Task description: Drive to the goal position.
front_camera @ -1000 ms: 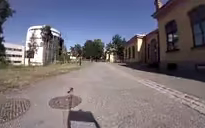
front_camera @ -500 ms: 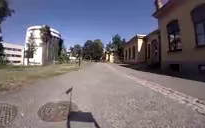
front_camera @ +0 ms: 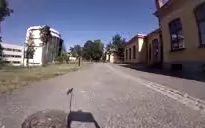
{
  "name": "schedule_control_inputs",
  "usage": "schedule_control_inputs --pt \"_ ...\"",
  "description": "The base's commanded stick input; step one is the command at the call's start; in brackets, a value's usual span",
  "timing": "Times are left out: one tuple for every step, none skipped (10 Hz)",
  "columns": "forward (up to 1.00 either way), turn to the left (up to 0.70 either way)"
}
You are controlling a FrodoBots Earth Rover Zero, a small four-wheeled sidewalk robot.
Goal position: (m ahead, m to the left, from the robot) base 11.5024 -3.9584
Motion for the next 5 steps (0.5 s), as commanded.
schedule_control_inputs --pt "0.7 0.0" --pt "0.7 0.0" --pt "0.7 0.0" --pt "0.7 0.0" --pt "0.7 0.0"
